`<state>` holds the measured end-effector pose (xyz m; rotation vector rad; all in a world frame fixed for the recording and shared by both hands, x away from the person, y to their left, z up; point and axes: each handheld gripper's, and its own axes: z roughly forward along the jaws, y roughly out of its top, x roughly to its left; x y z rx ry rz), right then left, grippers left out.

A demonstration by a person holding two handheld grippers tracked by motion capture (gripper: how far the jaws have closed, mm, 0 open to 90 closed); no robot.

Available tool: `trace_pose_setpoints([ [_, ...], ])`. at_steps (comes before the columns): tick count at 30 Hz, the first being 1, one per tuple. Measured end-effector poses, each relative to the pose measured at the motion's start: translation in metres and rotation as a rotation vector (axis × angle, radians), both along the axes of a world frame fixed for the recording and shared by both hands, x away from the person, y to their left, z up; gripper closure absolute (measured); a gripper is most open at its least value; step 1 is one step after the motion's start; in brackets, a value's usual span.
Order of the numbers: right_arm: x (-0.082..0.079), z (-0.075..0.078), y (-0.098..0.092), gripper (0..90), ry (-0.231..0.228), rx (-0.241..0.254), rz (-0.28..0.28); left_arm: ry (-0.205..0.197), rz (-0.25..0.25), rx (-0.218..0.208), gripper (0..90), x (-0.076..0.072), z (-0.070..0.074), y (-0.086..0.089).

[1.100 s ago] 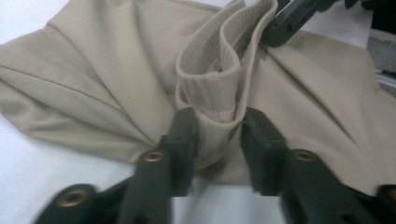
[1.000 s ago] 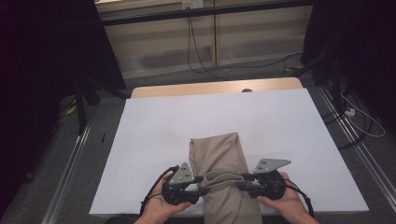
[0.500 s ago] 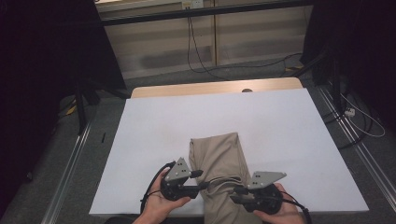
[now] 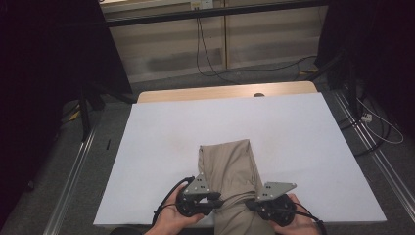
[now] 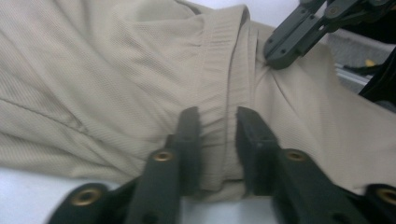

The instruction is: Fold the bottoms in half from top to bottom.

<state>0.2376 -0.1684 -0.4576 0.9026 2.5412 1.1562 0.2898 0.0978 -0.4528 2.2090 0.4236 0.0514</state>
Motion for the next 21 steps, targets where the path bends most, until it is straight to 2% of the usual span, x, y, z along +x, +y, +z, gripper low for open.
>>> trace_pose_setpoints([
  [4, -0.007, 0.004, -0.011, 90.0, 0.008, 0.006, -0.010, -0.004, -0.027, 0.001, 61.1, -0.005, 0.001, -0.003],
  [6, -0.010, 0.003, -0.016, 90.0, 0.013, -0.011, -0.015, -0.016, -0.039, 0.016, 60.4, -0.010, 0.002, -0.006],
  [9, -0.013, 0.002, -0.025, 90.0, 0.046, -0.011, -0.048, -0.024, -0.037, 0.029, 55.9, -0.014, 0.001, -0.009],
  [10, -0.015, 0.001, -0.028, 90.0, 0.051, -0.013, -0.052, -0.023, -0.030, 0.033, 55.8, -0.015, 0.003, -0.008],
  [11, -0.016, 0.001, -0.032, 90.0, 0.055, -0.007, -0.058, 0.003, -0.037, 0.019, 55.1, -0.016, 0.005, -0.007],
  [12, -0.016, 0.002, -0.034, 90.0, 0.054, -0.002, -0.062, 0.005, -0.048, 0.024, 54.7, -0.015, 0.009, -0.005],
  [14, -0.012, 0.005, -0.034, 87.5, 0.042, 0.029, -0.070, -0.016, -0.016, -0.016, 50.8, -0.012, 0.019, 0.001],
  [15, -0.006, 0.009, -0.033, 78.6, 0.021, 0.023, -0.089, -0.033, 0.011, -0.032, 48.4, -0.007, 0.024, 0.003],
  [17, 0.009, 0.016, -0.035, 71.4, -0.006, 0.049, -0.105, -0.070, 0.058, -0.035, 43.4, 0.005, 0.032, 0.008],
  [19, 0.029, 0.024, -0.038, 63.4, -0.030, 0.078, -0.149, -0.062, 0.139, -0.039, 41.0, 0.031, 0.035, 0.016],
  [21, 0.053, 0.029, -0.038, 60.5, -0.055, 0.082, -0.165, -0.083, 0.228, -0.039, 41.0, 0.053, 0.033, 0.021],
])
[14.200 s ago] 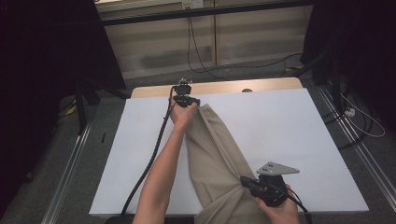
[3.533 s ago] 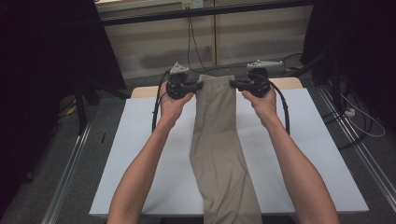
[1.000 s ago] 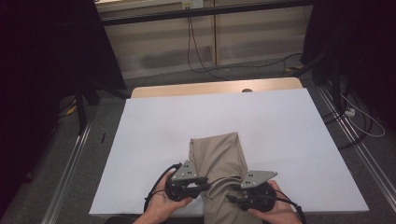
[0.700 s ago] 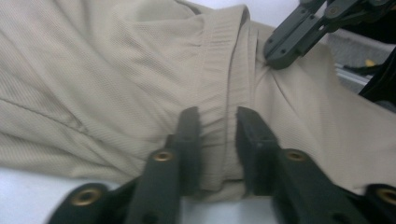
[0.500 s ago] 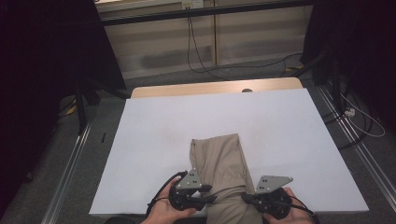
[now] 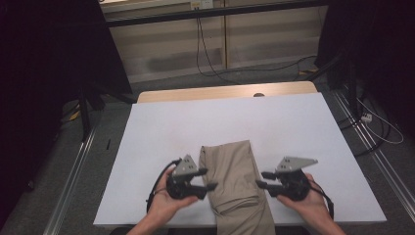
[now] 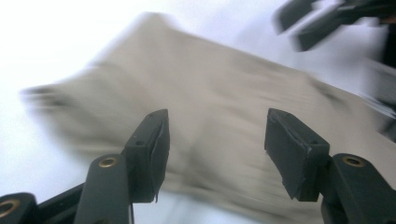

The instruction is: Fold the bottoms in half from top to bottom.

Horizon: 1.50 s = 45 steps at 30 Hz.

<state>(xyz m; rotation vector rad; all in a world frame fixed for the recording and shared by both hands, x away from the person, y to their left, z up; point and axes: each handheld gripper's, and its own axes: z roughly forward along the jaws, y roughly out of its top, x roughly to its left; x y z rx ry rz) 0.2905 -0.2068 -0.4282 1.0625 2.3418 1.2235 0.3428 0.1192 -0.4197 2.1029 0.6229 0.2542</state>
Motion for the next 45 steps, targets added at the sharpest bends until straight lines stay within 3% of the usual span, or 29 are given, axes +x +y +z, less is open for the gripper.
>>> trace_pose_setpoints([
  [1, 0.009, 0.001, 0.000, 58.5, -0.008, 0.007, -0.017, 0.009, 0.045, -0.002, 41.0, 0.017, -0.003, 0.002],
  [3, 0.036, 0.002, -0.001, 53.8, -0.001, 0.035, -0.053, 0.053, 0.108, -0.012, 39.0, 0.037, -0.009, 0.001],
  [4, 0.050, 0.000, -0.001, 51.9, 0.004, 0.029, -0.074, 0.052, 0.125, 0.021, 36.5, 0.050, -0.012, -0.001],
  [5, 0.066, -0.003, 0.001, 51.0, 0.001, 0.010, -0.093, 0.019, 0.141, 0.057, 34.5, 0.058, -0.014, -0.004],
  [6, 0.078, -0.006, 0.002, 49.7, 0.006, 0.011, -0.114, 0.002, 0.161, 0.053, 34.4, 0.064, -0.016, -0.005],
  [7, 0.086, -0.008, 0.002, 47.5, 0.022, 0.021, -0.134, 0.045, 0.173, 0.020, 34.4, 0.073, -0.018, -0.007],
  [8, 0.098, -0.011, 0.005, 47.4, 0.034, 0.018, -0.144, 0.074, 0.174, 0.028, 34.4, 0.078, -0.019, -0.008],
  [10, 0.115, -0.016, 0.008, 46.7, 0.035, -0.004, -0.171, 0.063, 0.181, 0.050, 34.6, 0.087, -0.023, -0.013],
  [11, 0.120, -0.018, 0.009, 46.7, 0.045, 0.008, -0.175, 0.066, 0.188, 0.050, 35.7, 0.091, -0.025, -0.014],
  [14, 0.135, -0.024, 0.014, 46.6, 0.057, 0.016, -0.178, 0.091, 0.216, 0.042, 52.9, 0.097, -0.032, -0.012],
  [15, 0.137, -0.026, 0.016, 46.2, 0.060, 0.014, -0.180, 0.115, 0.214, 0.057, 55.5, 0.097, -0.035, -0.009],
  [17, 0.141, -0.033, 0.019, 46.5, 0.072, -0.017, -0.182, 0.113, 0.208, 0.086, 60.1, 0.095, -0.037, -0.005],
  [20, 0.141, -0.036, 0.020, 47.5, 0.067, -0.018, -0.184, 0.129, 0.224, 0.061, 62.7, 0.091, -0.038, -0.001],
  [21, 0.139, -0.036, 0.021, 50.0, 0.056, -0.041, -0.177, 0.141, 0.221, 0.051, 62.5, 0.090, -0.038, 0.000],
  [22, 0.138, -0.036, 0.023, 57.7, 0.057, -0.051, -0.156, 0.156, 0.219, 0.050, 58.7, 0.089, -0.038, 0.000],
  [24, 0.138, -0.035, 0.025, 65.2, 0.065, -0.050, -0.125, 0.148, 0.216, 0.038, 47.7, 0.086, -0.037, 0.000],
  [27, 0.140, -0.036, 0.023, 69.0, 0.080, -0.025, -0.120, 0.160, 0.220, 0.021, 43.5, 0.087, -0.037, 0.001],
  [28, 0.140, -0.036, 0.022, 72.4, 0.082, -0.016, -0.117, 0.184, 0.211, 0.033, 42.9, 0.087, -0.038, 0.000],
  [30, 0.141, -0.037, 0.020, 84.1, 0.114, 0.016, -0.106, 0.177, 0.233, 0.043, 45.4, 0.085, -0.039, -0.002],
  [32, 0.139, -0.036, 0.023, 85.1, 0.108, 0.012, -0.099, 0.184, 0.228, 0.047, 46.7, 0.083, -0.039, -0.004],
  [34, 0.138, -0.035, 0.023, 85.9, 0.113, 0.010, -0.100, 0.196, 0.194, 0.037, 57.1, 0.080, -0.039, -0.006],
  [35, 0.138, -0.035, 0.022, 86.2, 0.116, 0.011, -0.107, 0.249, 0.150, 0.000, 66.5, 0.079, -0.040, -0.006],
  [36, 0.136, -0.033, 0.022, 86.4, 0.112, 0.013, -0.111, 0.270, 0.131, -0.001, 79.0, 0.078, -0.040, -0.007],
  [37, 0.136, -0.032, 0.021, 86.4, 0.109, 0.019, -0.109, 0.235, 0.139, 0.010, 81.2, 0.075, -0.039, -0.011],
  [38, 0.135, -0.030, 0.019, 86.6, 0.101, 0.035, -0.116, 0.231, 0.144, 0.009, 84.0, 0.075, -0.037, -0.012],
  [42, 0.135, -0.014, 0.012, 86.8, 0.060, 0.076, -0.138, 0.229, 0.196, -0.050, 86.1, 0.086, -0.032, -0.005],
  [43, 0.134, -0.010, 0.011, 86.9, 0.053, 0.082, -0.141, 0.232, 0.214, -0.081, 86.3, 0.091, -0.027, -0.003],
  [45, 0.135, 0.001, 0.007, 86.9, 0.024, 0.092, -0.156, 0.210, 0.240, -0.112, 86.5, 0.098, -0.019, 0.000],
])
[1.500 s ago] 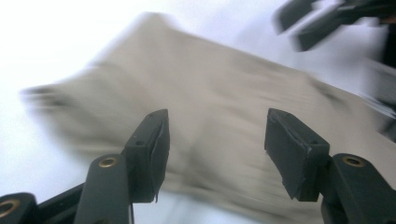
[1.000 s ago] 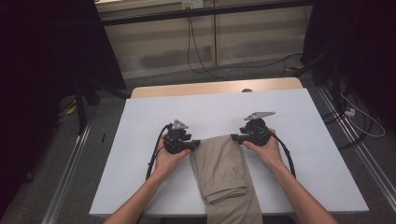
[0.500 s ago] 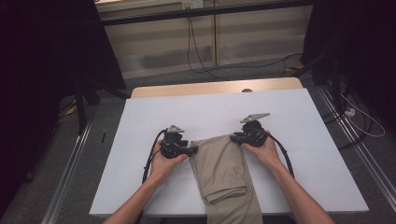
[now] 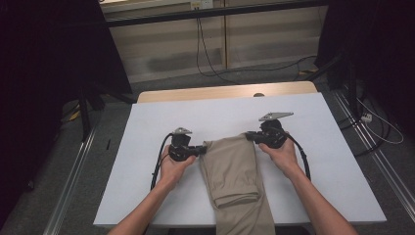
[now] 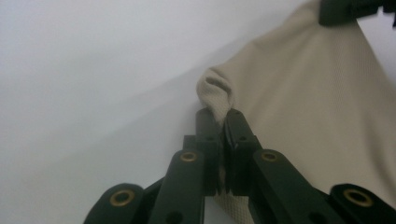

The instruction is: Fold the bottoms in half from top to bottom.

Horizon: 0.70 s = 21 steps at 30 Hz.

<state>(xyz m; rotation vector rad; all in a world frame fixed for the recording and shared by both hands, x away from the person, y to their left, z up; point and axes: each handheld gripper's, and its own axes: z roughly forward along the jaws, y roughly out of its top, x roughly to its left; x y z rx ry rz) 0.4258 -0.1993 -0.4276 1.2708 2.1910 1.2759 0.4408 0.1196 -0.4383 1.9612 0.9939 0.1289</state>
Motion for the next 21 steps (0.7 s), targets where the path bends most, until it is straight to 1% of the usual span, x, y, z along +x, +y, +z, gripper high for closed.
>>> trace_pose_setpoints([
  [1, 0.001, 0.005, -0.002, 86.9, -0.011, 0.009, -0.010, -0.013, 0.018, -0.016, 86.6, 0.003, 0.005, 0.001],
  [3, 0.005, 0.014, -0.004, 86.9, -0.034, 0.028, -0.027, -0.028, 0.037, -0.028, 86.6, 0.013, 0.013, 0.003],
  [4, 0.007, 0.019, -0.004, 86.9, -0.042, 0.034, -0.033, -0.042, 0.046, -0.031, 86.6, 0.017, 0.018, 0.003],
  [6, 0.011, 0.028, -0.004, 86.9, -0.063, 0.037, -0.044, -0.073, 0.060, -0.024, 86.6, 0.024, 0.028, 0.002],
  [7, 0.013, 0.032, -0.003, 86.9, -0.071, 0.037, -0.047, -0.083, 0.069, -0.031, 86.6, 0.027, 0.032, 0.001],
  [8, 0.015, 0.035, -0.003, 87.0, -0.076, 0.033, -0.050, -0.092, 0.074, -0.026, 86.6, 0.032, 0.037, 0.001],
  [10, 0.023, 0.043, -0.001, 86.9, -0.092, 0.027, -0.060, -0.110, 0.084, -0.028, 86.6, 0.040, 0.045, 0.001],
  [12, 0.029, 0.050, -0.001, 86.9, -0.107, 0.028, -0.063, -0.124, 0.094, -0.044, 86.5, 0.048, 0.051, 0.001],
  [13, 0.033, 0.055, -0.001, 86.9, -0.113, 0.031, -0.069, -0.129, 0.094, -0.034, 86.6, 0.051, 0.053, 0.001],
  [14, 0.036, 0.058, -0.002, 86.9, -0.115, 0.033, -0.069, -0.139, 0.100, -0.037, 86.5, 0.056, 0.055, 0.000],
  [16, 0.044, 0.065, -0.002, 86.9, -0.126, 0.026, -0.075, -0.147, 0.103, -0.037, 86.5, 0.064, 0.060, -0.001],
  [18, 0.051, 0.070, -0.003, 86.9, -0.133, 0.030, -0.085, -0.152, 0.111, -0.038, 86.5, 0.072, 0.062, -0.004],
  [19, 0.056, 0.073, -0.003, 86.9, -0.133, 0.026, -0.092, -0.152, 0.115, -0.027, 86.5, 0.076, 0.064, -0.005],
  [21, 0.064, 0.077, -0.003, 86.9, -0.133, 0.022, -0.100, -0.158, 0.124, -0.022, 86.5, 0.084, 0.067, -0.008],
])
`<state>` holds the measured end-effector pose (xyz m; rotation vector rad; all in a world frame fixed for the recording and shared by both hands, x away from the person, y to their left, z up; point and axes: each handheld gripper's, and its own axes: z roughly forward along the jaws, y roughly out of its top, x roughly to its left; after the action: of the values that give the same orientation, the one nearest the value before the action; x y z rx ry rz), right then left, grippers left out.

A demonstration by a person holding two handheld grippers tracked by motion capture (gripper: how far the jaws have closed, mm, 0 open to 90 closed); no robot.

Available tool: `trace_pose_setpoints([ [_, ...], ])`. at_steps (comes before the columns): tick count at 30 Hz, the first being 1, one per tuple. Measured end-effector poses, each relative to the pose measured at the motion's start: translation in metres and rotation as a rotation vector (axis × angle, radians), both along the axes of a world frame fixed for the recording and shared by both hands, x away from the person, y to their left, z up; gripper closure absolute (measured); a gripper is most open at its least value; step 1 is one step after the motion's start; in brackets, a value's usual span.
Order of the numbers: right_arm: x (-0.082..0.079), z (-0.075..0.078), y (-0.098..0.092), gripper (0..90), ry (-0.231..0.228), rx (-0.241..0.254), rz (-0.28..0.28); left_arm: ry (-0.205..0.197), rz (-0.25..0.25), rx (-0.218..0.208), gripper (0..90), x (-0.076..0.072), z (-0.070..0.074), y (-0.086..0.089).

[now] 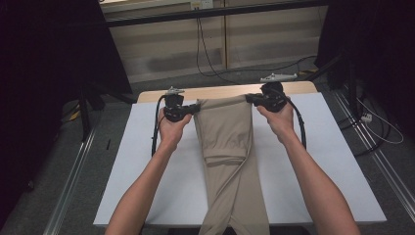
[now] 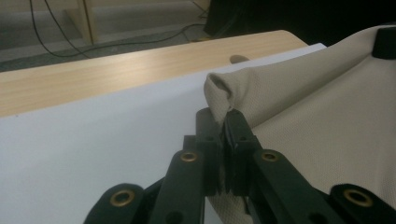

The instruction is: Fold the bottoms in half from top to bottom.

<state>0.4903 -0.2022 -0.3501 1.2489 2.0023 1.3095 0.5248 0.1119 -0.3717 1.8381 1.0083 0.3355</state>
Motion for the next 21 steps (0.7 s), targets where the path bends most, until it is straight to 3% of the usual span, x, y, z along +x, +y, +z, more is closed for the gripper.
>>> trace_pose_setpoints([
  [12, 0.044, 0.028, 0.001, 86.8, -0.014, -0.013, -0.046, -0.027, 0.043, -0.016, 86.4, 0.040, 0.029, -0.005],
  [15, 0.052, 0.031, 0.002, 86.8, -0.016, -0.001, -0.051, -0.011, 0.046, -0.016, 86.4, 0.047, 0.026, -0.005],
  [18, 0.058, 0.023, 0.003, 86.0, -0.001, -0.011, -0.051, 0.009, 0.045, -0.007, 85.8, 0.051, 0.015, -0.008],
  [19, 0.060, 0.018, 0.004, 81.6, 0.011, -0.025, -0.064, 0.022, 0.061, 0.000, 82.8, 0.052, 0.012, -0.010],
  [20, 0.061, 0.014, 0.004, 68.3, 0.017, -0.039, -0.100, 0.024, 0.087, 0.011, 69.2, 0.052, 0.009, -0.010],
  [21, 0.062, 0.011, 0.004, 56.9, 0.024, -0.041, -0.124, 0.037, 0.119, 0.012, 49.0, 0.054, 0.005, -0.011],
])
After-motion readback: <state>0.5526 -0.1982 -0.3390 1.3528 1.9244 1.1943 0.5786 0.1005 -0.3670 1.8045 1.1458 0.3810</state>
